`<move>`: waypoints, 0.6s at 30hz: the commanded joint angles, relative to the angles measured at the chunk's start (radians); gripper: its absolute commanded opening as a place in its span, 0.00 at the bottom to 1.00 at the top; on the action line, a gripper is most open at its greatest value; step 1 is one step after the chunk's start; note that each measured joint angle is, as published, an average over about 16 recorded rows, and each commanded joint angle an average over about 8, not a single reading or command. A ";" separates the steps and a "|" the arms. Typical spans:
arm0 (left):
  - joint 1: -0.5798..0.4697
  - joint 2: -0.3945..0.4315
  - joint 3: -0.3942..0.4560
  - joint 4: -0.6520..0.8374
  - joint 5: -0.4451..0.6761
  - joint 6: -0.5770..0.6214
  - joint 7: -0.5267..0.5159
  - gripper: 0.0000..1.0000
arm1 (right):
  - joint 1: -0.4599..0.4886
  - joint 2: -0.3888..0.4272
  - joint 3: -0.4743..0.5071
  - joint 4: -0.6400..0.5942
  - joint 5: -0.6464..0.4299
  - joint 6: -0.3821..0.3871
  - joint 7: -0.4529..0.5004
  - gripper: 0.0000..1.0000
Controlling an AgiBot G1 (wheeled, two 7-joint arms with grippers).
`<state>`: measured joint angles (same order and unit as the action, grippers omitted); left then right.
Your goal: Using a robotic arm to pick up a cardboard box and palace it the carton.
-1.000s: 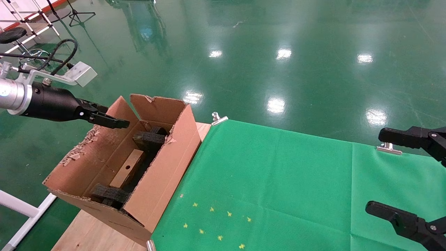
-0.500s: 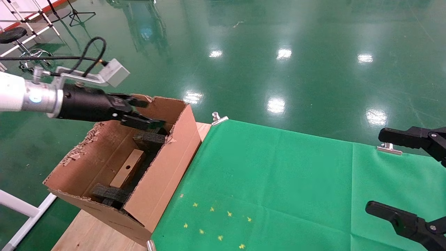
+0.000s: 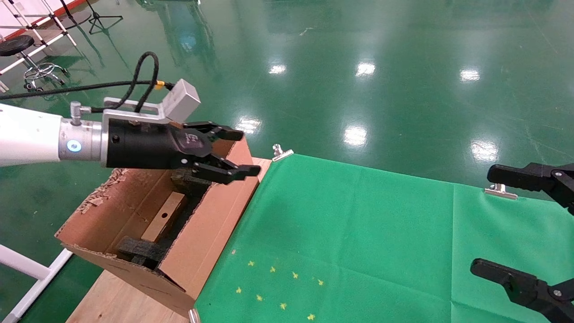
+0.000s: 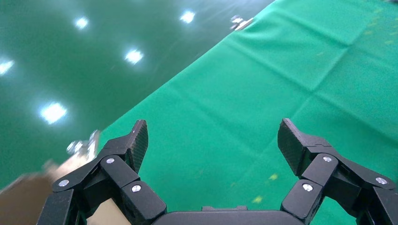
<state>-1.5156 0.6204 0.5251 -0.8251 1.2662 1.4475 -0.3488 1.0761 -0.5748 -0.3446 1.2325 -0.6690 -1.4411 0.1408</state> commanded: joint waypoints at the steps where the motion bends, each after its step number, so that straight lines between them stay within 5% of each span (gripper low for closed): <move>1: 0.030 -0.001 -0.016 -0.031 -0.036 0.003 0.011 1.00 | 0.000 0.000 0.000 0.000 0.000 0.000 0.000 1.00; 18: 0.281 -0.006 -0.156 -0.292 -0.341 0.031 0.103 1.00 | 0.000 0.000 0.000 0.000 0.000 0.000 0.000 1.00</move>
<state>-1.2349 0.6146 0.3689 -1.1172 0.9254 1.4781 -0.2463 1.0762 -0.5748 -0.3446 1.2325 -0.6690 -1.4411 0.1408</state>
